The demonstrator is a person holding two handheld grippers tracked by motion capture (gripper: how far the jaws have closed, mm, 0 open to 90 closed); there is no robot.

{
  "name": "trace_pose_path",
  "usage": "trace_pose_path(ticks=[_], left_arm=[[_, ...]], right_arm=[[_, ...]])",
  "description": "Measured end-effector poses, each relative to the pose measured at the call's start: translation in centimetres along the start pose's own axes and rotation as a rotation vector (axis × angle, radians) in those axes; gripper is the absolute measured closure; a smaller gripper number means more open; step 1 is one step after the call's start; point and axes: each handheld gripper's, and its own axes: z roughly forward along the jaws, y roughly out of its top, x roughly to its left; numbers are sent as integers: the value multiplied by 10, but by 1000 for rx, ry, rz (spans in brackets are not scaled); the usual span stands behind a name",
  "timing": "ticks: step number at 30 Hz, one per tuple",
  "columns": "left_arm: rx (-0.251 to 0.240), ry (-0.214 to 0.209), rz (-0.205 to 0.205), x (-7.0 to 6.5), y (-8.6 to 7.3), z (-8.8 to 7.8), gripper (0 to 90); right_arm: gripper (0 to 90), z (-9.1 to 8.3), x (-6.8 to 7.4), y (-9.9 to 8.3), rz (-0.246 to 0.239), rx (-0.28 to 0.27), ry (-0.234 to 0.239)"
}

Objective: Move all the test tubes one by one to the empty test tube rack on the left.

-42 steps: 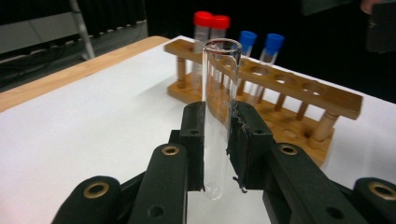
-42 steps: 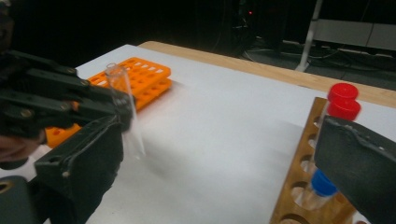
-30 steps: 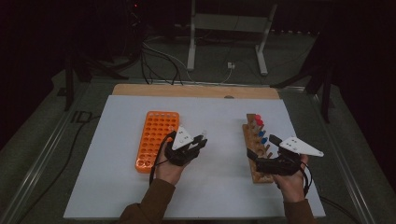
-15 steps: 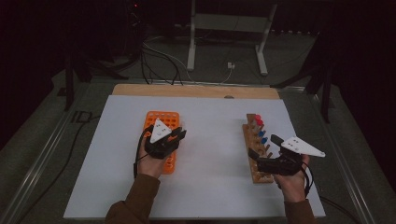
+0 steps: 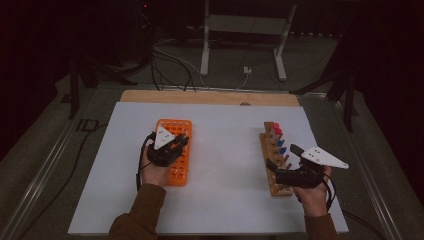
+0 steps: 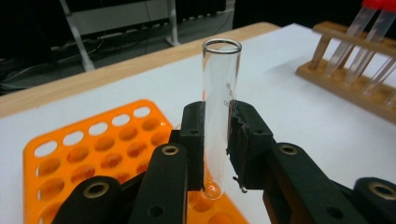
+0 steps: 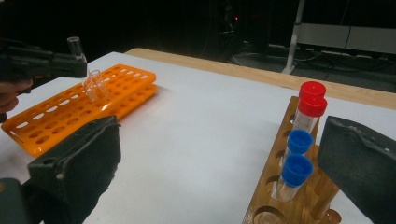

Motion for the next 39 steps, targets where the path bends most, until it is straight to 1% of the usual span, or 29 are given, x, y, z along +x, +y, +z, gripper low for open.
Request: trace_pose_path(ticks=[6, 9, 13, 16, 18, 20, 25, 30, 33, 37, 39], left_arm=[[40, 17, -3, 3, -9, 3, 769], [73, 19, 2, 3, -13, 3, 769], [129, 22, 9, 2, -17, 6, 769], [163, 22, 2, 2, -19, 10, 771], [171, 22, -3, 2, -19, 10, 771], [185, 23, 6, 1, -18, 11, 771], [209, 26, 4, 1, -17, 12, 772], [244, 34, 16, 0, -19, 16, 772], [243, 34, 4, 0, -20, 16, 772], [242, 33, 3, 0, -20, 16, 771], [234, 31, -11, 0, -21, 16, 768]], right_arm=[[2, 0, 0, 0, 0, -2, 0], [2, 0, 0, 0, 0, -2, 1], [2, 0, 0, 0, 0, -1, 1], [2, -1, 0, 0, -1, -2, 1], [2, -1, 0, 0, 1, -3, 2], [2, -1, 0, 0, 2, -3, 2], [2, 0, 1, -1, -5, 0, 6], [2, 0, 2, -1, -4, -1, 7], [2, 0, 1, -1, -5, -3, 7], [2, -1, 1, -1, -2, -3, 6], [2, -1, 1, -1, -4, -5, 8]])
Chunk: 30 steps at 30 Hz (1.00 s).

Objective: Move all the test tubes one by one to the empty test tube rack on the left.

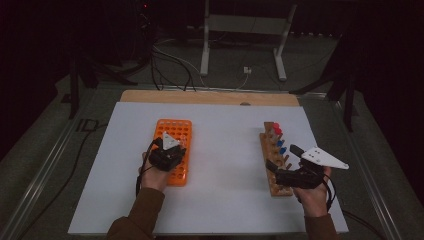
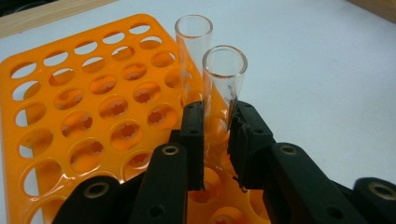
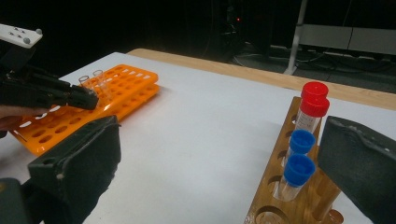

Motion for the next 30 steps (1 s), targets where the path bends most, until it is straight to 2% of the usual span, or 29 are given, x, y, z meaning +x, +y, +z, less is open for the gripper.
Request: trace_pose_path(ticks=[6, 14, 19, 23, 26, 28, 30], left_arm=[[-23, -19, -21, 1, -5, -6, 708], [-114, -60, -101, 9, -14, -28, 561], [-186, -77, -128, 10, -20, -44, 469], [-255, -86, -167, 11, -27, -57, 338], [-291, -86, -203, 11, -28, -64, 196], [-301, -74, -201, 8, -29, -69, 144], [-295, -59, -191, 6, -28, -71, 39]], right_arm=[[2, 0, -1, 0, 2, 1, 0], [2, 0, -1, 0, 3, 1, -2], [2, 0, -2, 0, 1, 8, -5], [3, 2, -3, -1, -7, 23, -8], [34, 4, -5, -2, -23, 41, -27], [53, 7, -7, -4, -34, 64, -45], [69, 10, -11, -6, -38, 83, -66]])
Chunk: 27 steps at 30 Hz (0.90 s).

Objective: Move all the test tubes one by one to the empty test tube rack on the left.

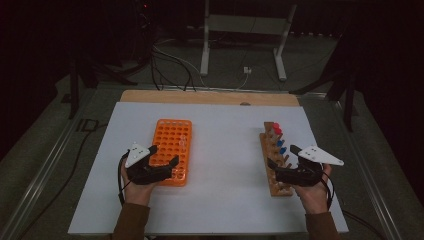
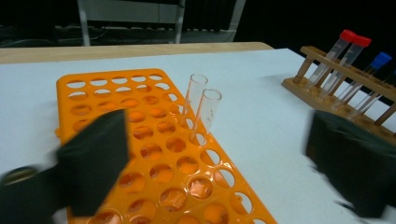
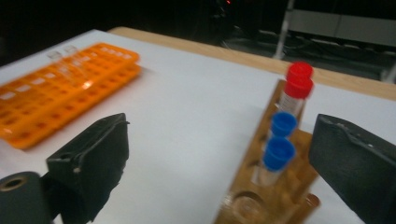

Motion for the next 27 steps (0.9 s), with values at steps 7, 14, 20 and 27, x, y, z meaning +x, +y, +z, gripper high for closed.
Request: trace_pose_path(ticks=[7, 14, 20, 27], left_arm=[[1, 17, 28, -3, 0, 0, 5], [9, 27, 15, -2, -4, 2, 5], [14, 34, 17, -1, -5, 3, 5], [11, 43, 29, -2, -5, 2, 5]], right_arm=[[487, 16, -19, -7, -30, 111, -72], [725, 32, -26, -16, -15, 150, -69], [768, 39, -23, -14, -24, 144, -75], [772, 35, -21, -11, -25, 116, -82]])
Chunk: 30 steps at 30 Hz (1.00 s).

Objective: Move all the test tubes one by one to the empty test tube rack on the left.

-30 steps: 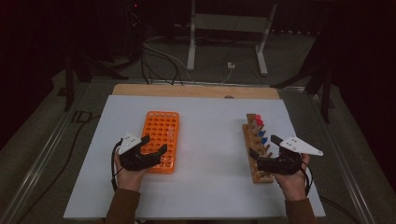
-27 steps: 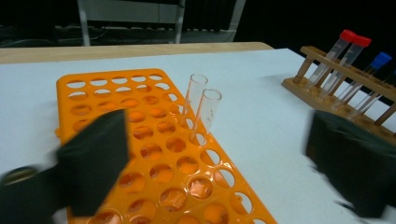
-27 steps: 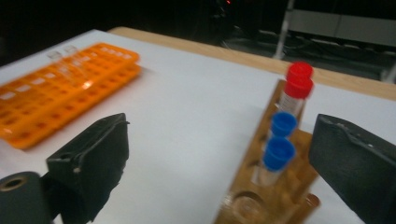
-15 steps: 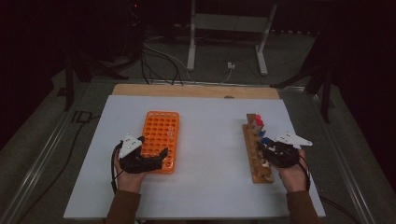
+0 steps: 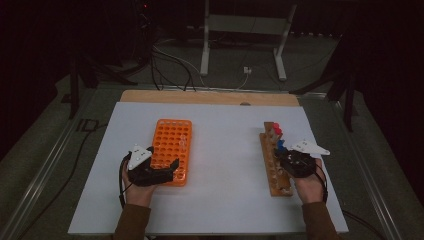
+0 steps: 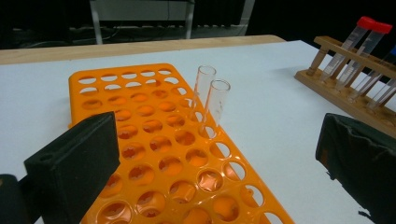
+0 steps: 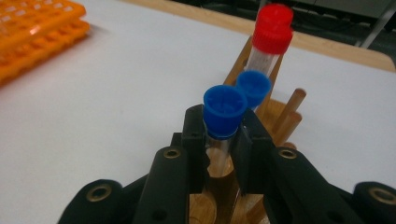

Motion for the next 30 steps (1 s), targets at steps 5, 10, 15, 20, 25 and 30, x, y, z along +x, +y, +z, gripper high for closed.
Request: trace_pose_path(ticks=[5, 10, 15, 20, 25, 30], left_arm=[[-1, 5, 5, -1, 0, 0, 5], [-3, 4, 7, -1, 1, 0, 5], [-7, -14, 17, -2, 2, 0, 6], [-29, -39, 32, -7, 5, -1, 6], [-46, -81, 68, -20, 11, 0, 7], [-24, -121, 80, -37, 20, 8, 28]], right_arm=[[772, -12, 2, 9, -10, -33, 2], [772, -27, 3, 17, -11, -75, 2], [772, -41, 5, 26, -17, -119, 0], [772, -50, 8, 31, -9, -153, 33], [771, -49, 14, 33, -2, -159, 85], [770, -45, 26, 35, -13, -154, 131]])
